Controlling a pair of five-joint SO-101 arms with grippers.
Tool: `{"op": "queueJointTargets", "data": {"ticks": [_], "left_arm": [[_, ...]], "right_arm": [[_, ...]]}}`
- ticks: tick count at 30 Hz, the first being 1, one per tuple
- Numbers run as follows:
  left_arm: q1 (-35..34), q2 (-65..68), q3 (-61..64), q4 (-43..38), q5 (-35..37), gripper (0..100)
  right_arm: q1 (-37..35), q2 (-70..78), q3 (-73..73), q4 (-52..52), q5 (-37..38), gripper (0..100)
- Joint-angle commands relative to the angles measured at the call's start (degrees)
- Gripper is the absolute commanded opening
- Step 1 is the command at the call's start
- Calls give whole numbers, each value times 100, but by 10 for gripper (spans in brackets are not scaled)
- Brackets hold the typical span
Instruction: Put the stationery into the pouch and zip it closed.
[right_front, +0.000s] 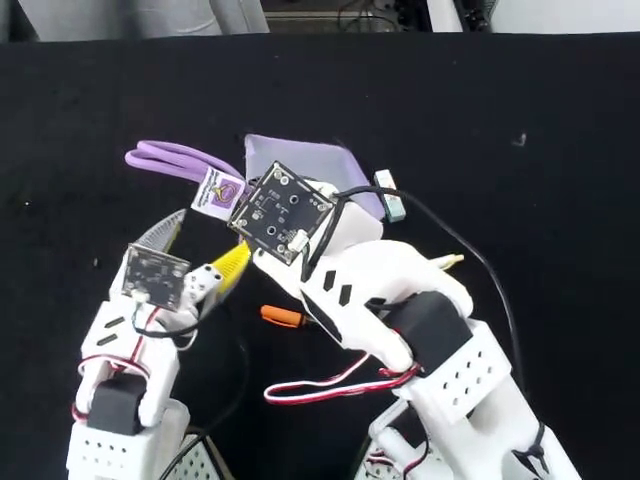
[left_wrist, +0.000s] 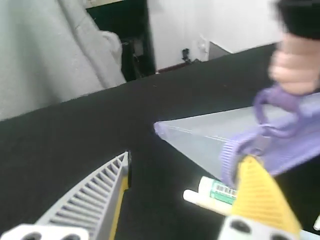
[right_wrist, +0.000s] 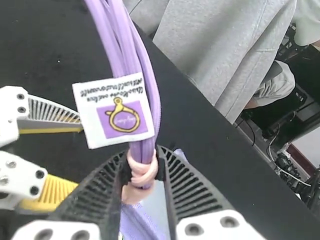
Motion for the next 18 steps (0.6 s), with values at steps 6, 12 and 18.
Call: {"op": "queueJointTargets", "data": {"ticks": [6,12,18], "left_arm": [[163,62,444,-738,-360,196],[479,53,479,-721,-352,195],[1174,35,426,-765,-352,84]], "right_arm": [[-88,-233,-31,123,-44,11],[-79,-233,-31,123,-44,11],[-79,-233,-31,308,-26,11]]}}
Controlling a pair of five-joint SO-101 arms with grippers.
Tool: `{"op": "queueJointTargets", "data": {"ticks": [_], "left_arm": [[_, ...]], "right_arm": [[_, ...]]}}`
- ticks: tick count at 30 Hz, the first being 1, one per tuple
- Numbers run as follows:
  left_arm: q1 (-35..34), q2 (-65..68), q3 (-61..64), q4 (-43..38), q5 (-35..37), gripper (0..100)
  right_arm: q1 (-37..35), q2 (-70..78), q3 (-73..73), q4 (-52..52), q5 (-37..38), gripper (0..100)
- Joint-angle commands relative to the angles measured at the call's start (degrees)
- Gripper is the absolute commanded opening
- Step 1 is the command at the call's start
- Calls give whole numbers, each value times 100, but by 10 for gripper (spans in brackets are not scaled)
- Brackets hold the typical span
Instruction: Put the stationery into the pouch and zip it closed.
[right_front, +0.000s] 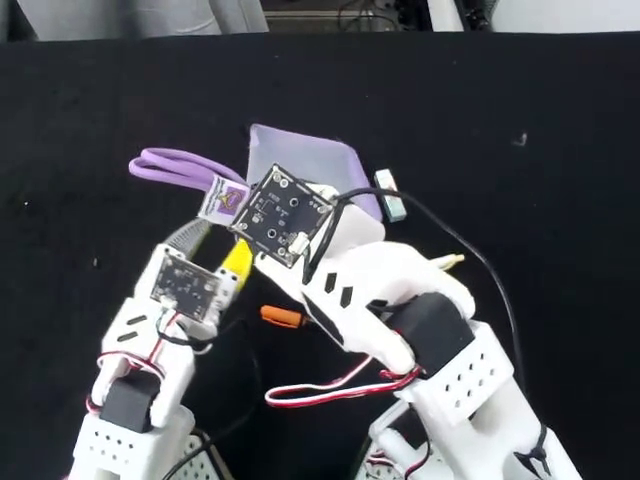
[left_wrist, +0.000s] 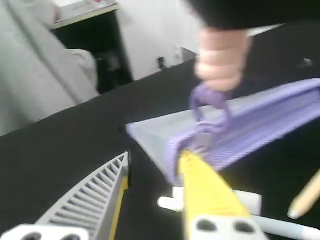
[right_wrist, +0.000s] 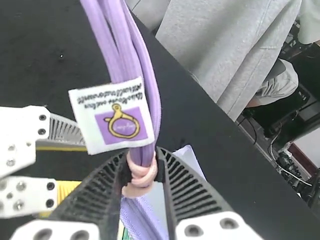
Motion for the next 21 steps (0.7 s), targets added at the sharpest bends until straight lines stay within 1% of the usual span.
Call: {"op": "queueJointTargets", "data": {"ticks": [1,3,21], "left_arm": [[523,35,-57,-88,-62,62],[629,44,-48,-88,-62,44],[646,53,13,-53,-62,39]], "right_arm": [[-62,-233,-31,132,-26,11],[-53,-233,-31,149,-26,11],[-44,-242,136,211,-9,11]]}}
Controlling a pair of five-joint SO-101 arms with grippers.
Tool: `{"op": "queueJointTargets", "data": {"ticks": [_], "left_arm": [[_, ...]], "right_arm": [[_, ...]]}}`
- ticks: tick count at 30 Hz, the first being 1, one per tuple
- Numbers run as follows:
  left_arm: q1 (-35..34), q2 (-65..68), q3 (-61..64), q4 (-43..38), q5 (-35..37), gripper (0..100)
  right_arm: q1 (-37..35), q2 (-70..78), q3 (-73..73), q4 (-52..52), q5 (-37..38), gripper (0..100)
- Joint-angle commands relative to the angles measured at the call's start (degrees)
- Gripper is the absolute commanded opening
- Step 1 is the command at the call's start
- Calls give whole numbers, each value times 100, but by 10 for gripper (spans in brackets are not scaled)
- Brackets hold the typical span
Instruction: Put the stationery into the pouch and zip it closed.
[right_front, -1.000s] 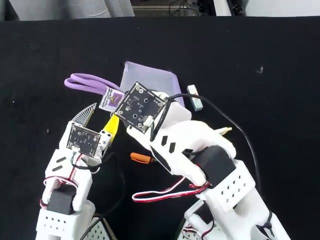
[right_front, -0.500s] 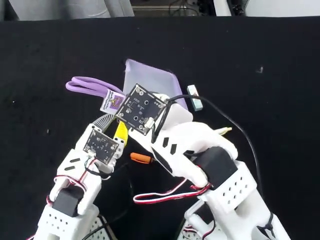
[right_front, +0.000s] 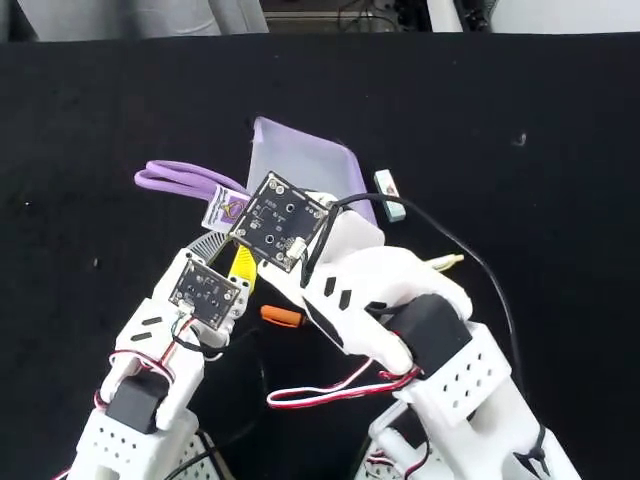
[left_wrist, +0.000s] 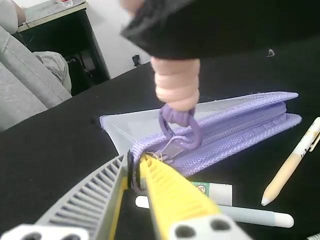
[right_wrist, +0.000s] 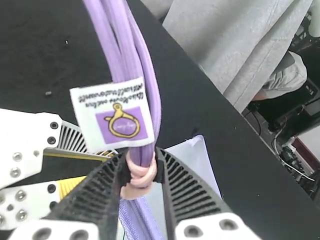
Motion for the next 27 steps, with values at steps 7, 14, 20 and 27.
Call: {"op": "queueJointTargets", "data": {"ticks": [7,14,20,27], "left_arm": [[-338,-18,-57,-44,0,30],[-971,-26,-119,-53,730,30],[-1253,-26,-119,-44,738,30],[-1543,-26,-75,-44,738,30]], "right_arm": [[-35,-593,-48,360,-18,11],[141,-1481,-22,826,-9,11],[1134,-1622,-13,844,-9,11],[1952,-1648,-66,844,0,11]]}}
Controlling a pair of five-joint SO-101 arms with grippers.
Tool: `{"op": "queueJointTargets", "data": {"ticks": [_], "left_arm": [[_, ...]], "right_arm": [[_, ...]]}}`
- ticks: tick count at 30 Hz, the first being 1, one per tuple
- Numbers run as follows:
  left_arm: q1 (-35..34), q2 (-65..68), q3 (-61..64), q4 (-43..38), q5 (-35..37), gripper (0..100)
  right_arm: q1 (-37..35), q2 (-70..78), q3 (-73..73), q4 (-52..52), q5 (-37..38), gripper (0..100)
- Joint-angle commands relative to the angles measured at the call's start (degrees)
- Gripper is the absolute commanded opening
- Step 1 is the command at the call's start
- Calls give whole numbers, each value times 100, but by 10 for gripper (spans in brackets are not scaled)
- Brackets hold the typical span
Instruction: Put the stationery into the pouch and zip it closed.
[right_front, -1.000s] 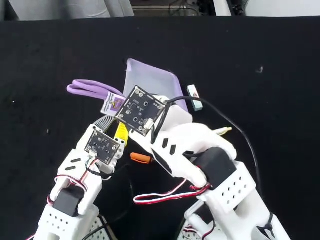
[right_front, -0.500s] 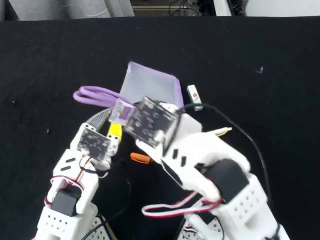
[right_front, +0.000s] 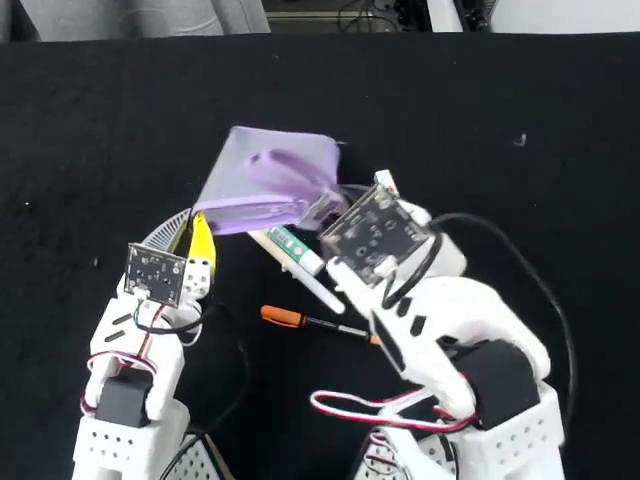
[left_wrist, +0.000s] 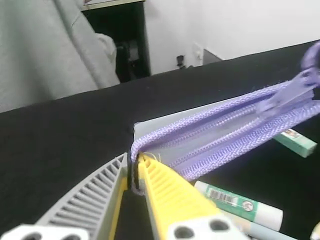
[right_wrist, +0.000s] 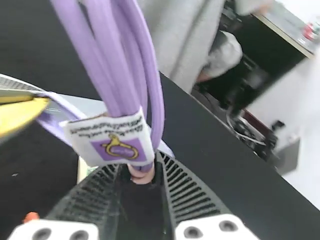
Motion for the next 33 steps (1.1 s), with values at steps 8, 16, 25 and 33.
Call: {"op": "queueJointTargets", "data": {"ticks": [8,16,25,33], "left_arm": [[-224,26,-31,-44,62,30],[-180,26,66,-62,62,30],[31,44,66,-18,35,73],[268,44,57,220,44,218]], "right_arm": [[1152,-251,-242,132,9,11],[1152,-251,-954,905,9,11],[1134,-251,-1077,1064,9,11],[1134,-251,-1095,1090,9,11]]}}
